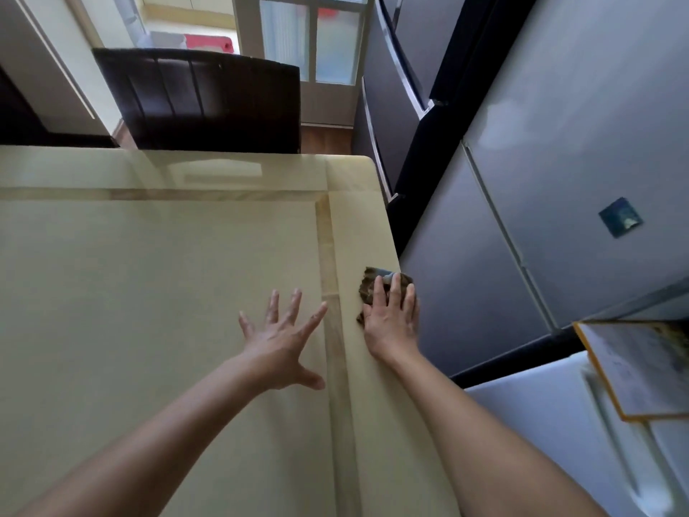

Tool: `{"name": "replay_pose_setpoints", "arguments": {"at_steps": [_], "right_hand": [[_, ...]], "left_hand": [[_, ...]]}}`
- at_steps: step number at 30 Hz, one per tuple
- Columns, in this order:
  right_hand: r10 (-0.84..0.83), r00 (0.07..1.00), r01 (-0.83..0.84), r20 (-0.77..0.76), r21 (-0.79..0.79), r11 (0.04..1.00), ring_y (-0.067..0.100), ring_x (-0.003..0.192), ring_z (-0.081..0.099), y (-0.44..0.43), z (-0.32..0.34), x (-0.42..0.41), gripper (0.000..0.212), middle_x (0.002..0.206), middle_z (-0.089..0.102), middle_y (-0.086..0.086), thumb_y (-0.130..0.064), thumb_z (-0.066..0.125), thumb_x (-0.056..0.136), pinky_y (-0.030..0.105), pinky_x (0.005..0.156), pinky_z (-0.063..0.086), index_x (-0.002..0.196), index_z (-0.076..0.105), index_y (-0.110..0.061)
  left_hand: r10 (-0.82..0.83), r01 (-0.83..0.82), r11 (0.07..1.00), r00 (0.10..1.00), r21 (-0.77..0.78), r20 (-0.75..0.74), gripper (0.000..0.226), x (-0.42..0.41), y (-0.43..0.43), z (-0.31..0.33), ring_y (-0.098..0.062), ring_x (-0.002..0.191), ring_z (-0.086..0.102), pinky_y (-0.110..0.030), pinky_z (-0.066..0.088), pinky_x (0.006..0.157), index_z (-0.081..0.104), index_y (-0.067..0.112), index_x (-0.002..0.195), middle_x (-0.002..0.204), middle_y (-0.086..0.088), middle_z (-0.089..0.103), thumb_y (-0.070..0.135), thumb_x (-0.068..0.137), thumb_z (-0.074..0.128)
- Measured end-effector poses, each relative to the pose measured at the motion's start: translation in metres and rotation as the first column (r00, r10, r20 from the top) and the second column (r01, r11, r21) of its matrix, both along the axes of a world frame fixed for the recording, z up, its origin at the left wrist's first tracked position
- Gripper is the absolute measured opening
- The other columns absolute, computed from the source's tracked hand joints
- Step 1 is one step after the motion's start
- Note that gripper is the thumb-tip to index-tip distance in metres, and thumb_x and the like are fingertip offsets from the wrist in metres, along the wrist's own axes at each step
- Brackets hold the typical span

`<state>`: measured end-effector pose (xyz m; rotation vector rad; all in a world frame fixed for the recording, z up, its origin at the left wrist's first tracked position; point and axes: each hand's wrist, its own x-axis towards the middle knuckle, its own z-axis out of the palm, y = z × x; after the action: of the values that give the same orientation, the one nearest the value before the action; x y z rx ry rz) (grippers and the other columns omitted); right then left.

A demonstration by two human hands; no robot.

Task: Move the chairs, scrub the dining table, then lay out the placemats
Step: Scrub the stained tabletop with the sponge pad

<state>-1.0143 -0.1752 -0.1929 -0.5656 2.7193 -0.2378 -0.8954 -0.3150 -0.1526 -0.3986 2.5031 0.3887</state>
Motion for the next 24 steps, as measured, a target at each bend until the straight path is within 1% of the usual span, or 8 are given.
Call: {"name": "replay_pose_setpoints", "arguments": {"at_steps": [10, 15, 24], "right_hand": [[0.069, 0.998, -0.069, 0.001, 0.036, 0.997, 0.037, 0.143, -0.017, 0.067, 0.003, 0.075, 0.06, 0.157, -0.019, 0.011, -0.038, 0.021, 0.101, 0.049, 0.117, -0.01, 0.152, -0.005, -0.019], [0.098, 0.995, -0.097, -0.006, 0.048, 0.994, 0.037, 0.144, -0.015, 0.096, 0.006, 0.107, 0.06, 0.157, -0.018, 0.011, -0.037, 0.023, 0.101, 0.048, 0.116, -0.01, 0.152, -0.004, -0.019], [0.144, 0.99, -0.143, -0.002, 0.06, 0.988, 0.038, 0.143, -0.016, 0.153, 0.005, 0.171, 0.061, 0.157, -0.019, 0.012, -0.037, 0.025, 0.101, 0.047, 0.115, -0.011, 0.152, -0.004, -0.018]], "left_hand": [[0.014, -0.012, 0.999, 0.999, -0.033, 0.048, 0.118, 0.066, 0.062, -0.002, -0.032, 0.138, -0.032, -0.072, -0.001, 0.105, -0.024, 0.048, 0.141, 0.151, -0.002, -0.035, 0.069, 0.066, 0.066], [0.053, -0.052, 0.998, 0.997, -0.025, 0.064, 0.117, 0.092, 0.084, -0.001, -0.032, 0.139, -0.03, -0.07, -0.002, 0.106, -0.021, 0.048, 0.142, 0.152, -0.001, -0.033, 0.069, 0.066, 0.065], [0.073, -0.069, 0.996, 0.993, -0.052, 0.097, 0.116, 0.135, 0.119, 0.001, -0.032, 0.141, -0.025, -0.07, 0.004, 0.107, -0.02, 0.047, 0.142, 0.154, -0.002, -0.03, 0.073, 0.065, 0.062]]}}
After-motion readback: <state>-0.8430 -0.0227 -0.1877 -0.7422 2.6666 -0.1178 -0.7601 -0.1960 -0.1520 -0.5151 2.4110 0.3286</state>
